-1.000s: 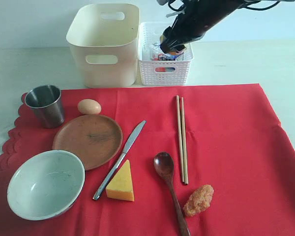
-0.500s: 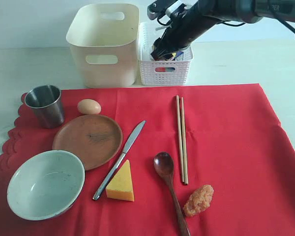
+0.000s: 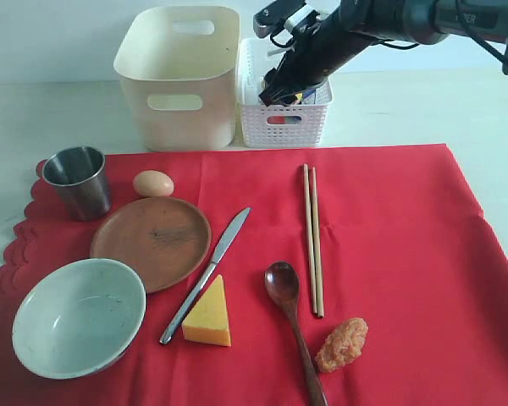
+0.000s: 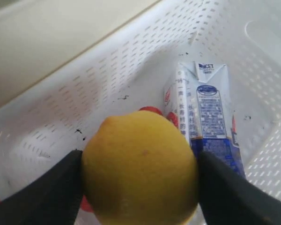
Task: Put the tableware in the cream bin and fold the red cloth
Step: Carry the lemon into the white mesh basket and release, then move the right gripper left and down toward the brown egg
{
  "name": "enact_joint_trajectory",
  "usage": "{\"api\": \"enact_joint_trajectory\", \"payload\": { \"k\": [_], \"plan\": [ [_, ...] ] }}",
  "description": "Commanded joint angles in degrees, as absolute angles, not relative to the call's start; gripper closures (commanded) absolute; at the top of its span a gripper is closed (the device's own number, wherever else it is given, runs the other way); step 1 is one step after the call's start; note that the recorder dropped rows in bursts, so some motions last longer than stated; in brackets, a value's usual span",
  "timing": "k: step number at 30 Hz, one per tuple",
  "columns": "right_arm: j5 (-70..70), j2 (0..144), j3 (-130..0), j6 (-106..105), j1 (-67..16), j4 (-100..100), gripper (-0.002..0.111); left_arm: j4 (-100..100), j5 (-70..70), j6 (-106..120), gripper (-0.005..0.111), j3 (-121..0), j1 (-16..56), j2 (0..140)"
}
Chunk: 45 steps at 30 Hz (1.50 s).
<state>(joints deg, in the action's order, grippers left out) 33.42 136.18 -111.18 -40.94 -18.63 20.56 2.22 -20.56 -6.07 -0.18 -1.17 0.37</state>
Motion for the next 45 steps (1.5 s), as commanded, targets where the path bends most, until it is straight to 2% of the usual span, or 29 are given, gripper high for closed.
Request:
{"api": "enact_joint_trajectory", "payload": {
  "k": [1, 7, 11, 19, 25, 30, 37, 45],
  "plan": [
    [33.9, 136.0, -111.9, -40.7, -18.7, 20.4, 0.039, 2.4, -20.2, -6.2, 0.107, 0.0, -1.2, 0.0],
    [34.7, 134.4, -111.9, -39.5, -18.7, 20.4, 0.032, 2.4, -20.2, -6.2, 0.107, 0.0, -1.2, 0.0],
    [36.8, 131.4, -111.9, -37.5, -18.7, 19.2, 0.032, 2.4, -20.2, -6.2, 0.107, 0.0, -1.2, 0.0],
    [49.6, 123.0, -111.9, -36.8, -18.7, 21.9, 0.033, 2.4, -20.2, -6.2, 0.107, 0.0, -1.2, 0.0],
    [57.5, 118.6, -111.9, -38.6, -18.7, 33.2, 0.033, 2.4, -20.2, -6.2, 0.107, 0.0, -1.2, 0.0],
    [58.6, 118.6, -111.7, -41.9, -23.4, 35.9, 0.033, 2.4, -20.2, -6.2, 0.107, 0.0, -1.2, 0.0],
    [53.0, 120.9, -111.7, -41.9, -32.7, 30.6, 0.033, 2.4, -20.2, -6.2, 0.107, 0.0, -1.2, 0.0],
    [48.9, 125.5, -111.6, -40.5, -37.3, 26.7, 0.033, 2.4, -20.2, -6.2, 0.107, 0.0, -1.2, 0.0]
  ]
}}
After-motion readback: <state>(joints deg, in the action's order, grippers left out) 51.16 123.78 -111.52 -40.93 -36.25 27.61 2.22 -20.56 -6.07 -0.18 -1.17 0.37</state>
